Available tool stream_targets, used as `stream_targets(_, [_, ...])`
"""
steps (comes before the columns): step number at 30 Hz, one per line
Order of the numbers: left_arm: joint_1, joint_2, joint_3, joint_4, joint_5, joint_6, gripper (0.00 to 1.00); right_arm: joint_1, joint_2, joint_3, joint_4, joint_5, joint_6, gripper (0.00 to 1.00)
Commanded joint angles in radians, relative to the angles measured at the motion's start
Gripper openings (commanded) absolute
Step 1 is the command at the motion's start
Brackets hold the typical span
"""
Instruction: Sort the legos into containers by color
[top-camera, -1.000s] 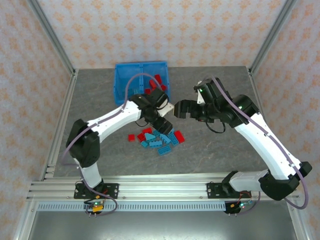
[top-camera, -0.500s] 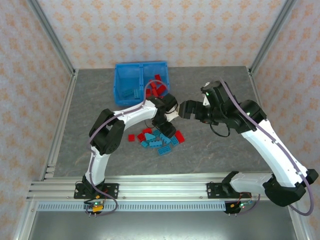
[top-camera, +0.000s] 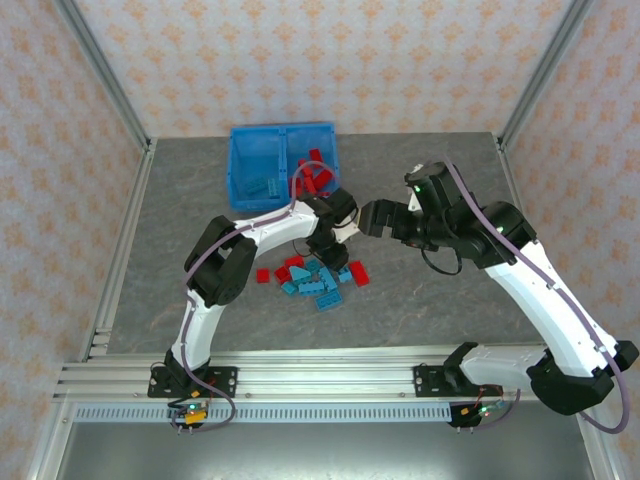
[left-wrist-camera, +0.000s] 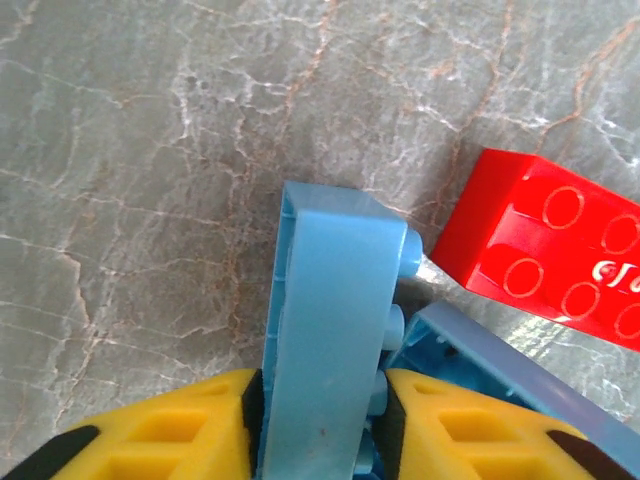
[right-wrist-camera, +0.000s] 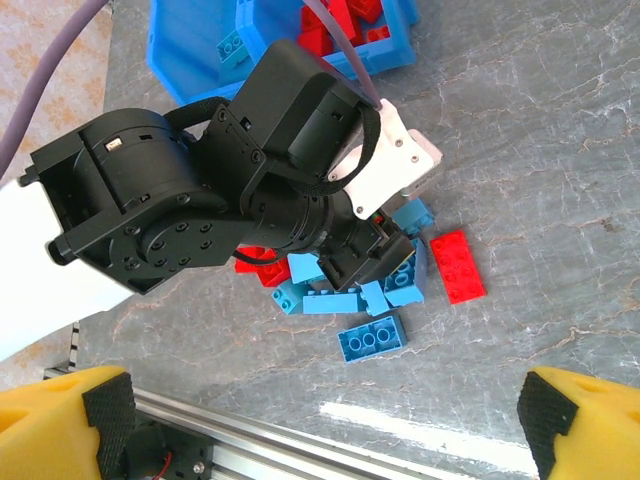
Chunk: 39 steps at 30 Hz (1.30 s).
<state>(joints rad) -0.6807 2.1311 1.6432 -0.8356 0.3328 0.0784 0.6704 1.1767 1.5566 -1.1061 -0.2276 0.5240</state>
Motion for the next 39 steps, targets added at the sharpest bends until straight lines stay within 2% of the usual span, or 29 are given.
stream_targets(1, [-0.003, -0.012, 0.008, -0.007, -0.033, 0.013, 0.31, -0.006, 0.001, -0.002, 0.023, 0.022, 0.016, 0.99])
stream_targets(9, [-0.003, -0.133, 0.048, -0.065, -0.078, 0.021, 0.29, -0.005, 0.063, 0.012, 0.041, -0.002, 0.008, 0.99])
stream_targets(16, [0.014, -0.267, 0.089, -0.098, -0.169, 0.013, 0.29, -0.006, 0.088, 0.024, 0.049, -0.031, 0.002, 0.99])
stream_targets(20, [0.100, -0.339, 0.111, -0.095, -0.213, -0.008, 0.29, -0.006, 0.089, 0.015, 0.064, -0.060, 0.003, 0.99])
stream_targets(23, [0.207, -0.365, 0.131, -0.077, -0.235, -0.053, 0.29, -0.006, 0.092, 0.007, 0.078, -0.073, 0.010, 0.99])
stream_targets(25, [0.285, -0.349, 0.155, -0.063, -0.234, -0.092, 0.29, -0.006, 0.096, 0.004, 0.089, -0.077, 0.019, 0.99])
stream_targets(30, [0.405, -0.236, 0.254, -0.023, -0.265, -0.177, 0.29, -0.006, 0.123, 0.015, 0.090, -0.109, 0.044, 0.99])
stream_targets(39, [0.526, 0.079, 0.505, 0.011, -0.194, -0.333, 0.31, -0.006, 0.157, 0.029, 0.107, -0.141, 0.125, 0.99])
